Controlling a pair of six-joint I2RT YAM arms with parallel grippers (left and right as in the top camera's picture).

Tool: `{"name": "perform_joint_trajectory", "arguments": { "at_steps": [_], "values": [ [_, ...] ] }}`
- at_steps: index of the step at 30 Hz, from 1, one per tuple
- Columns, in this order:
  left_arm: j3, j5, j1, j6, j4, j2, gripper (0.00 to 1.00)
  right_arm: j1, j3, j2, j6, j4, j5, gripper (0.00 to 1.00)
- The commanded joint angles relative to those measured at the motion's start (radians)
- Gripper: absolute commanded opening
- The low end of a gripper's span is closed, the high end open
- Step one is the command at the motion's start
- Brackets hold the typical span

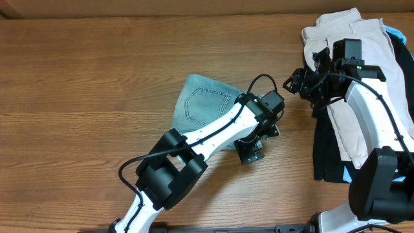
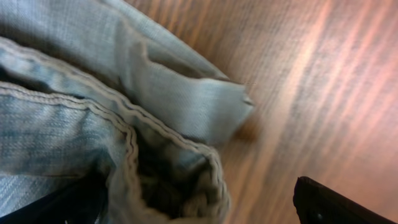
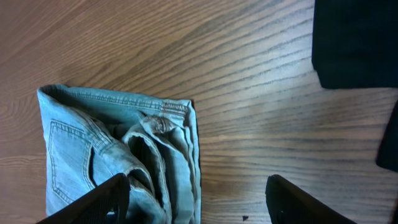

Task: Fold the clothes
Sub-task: 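Grasp the folded shorts with the left gripper and lift them, then carry the folded shorts to the top-left table corner with the left gripper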

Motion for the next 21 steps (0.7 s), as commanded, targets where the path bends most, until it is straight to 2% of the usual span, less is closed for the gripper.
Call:
{"name": "perform_joint_trajectory", "arguments": {
  "at_steps": [1, 3, 6, 9, 11, 15, 21],
  "values": [
    [-0.097, -0.108, 0.039, -0.035, 0.033, 0.002, 0.99, 0.0, 0.032, -0.037, -0.001, -0.002, 0.002, 0.74],
    [-0.122, -0.156, 0.05, -0.056, 0.058, 0.002, 0.92, 0.0, 0.032, -0.037, -0.001, -0.002, 0.002, 0.74],
    [-0.128, -0.191, 0.071, -0.092, 0.064, 0.002, 0.76, 0.0, 0.032, -0.037, -0.001, -0.001, 0.002, 0.74],
    [-0.128, -0.235, 0.101, -0.154, 0.071, 0.002, 0.44, 0.0, 0.032, -0.037, -0.001, -0.001, 0.002, 0.74],
    [-0.128, -0.265, 0.135, -0.199, 0.078, 0.002, 0.31, 0.0, 0.032, -0.037, -0.001, -0.002, 0.002, 0.74],
    [-0.128, -0.298, 0.227, -0.275, 0.103, 0.002, 0.15, 0.0, 0.032, -0.037, -0.001, -0.002, 0.002, 0.74],
    [-0.128, -0.296, 0.449, -0.343, 0.196, 0.002, 0.05, 0.0, 0.032, -0.037, -0.001, -0.002, 0.002, 0.74]
  ]
}}
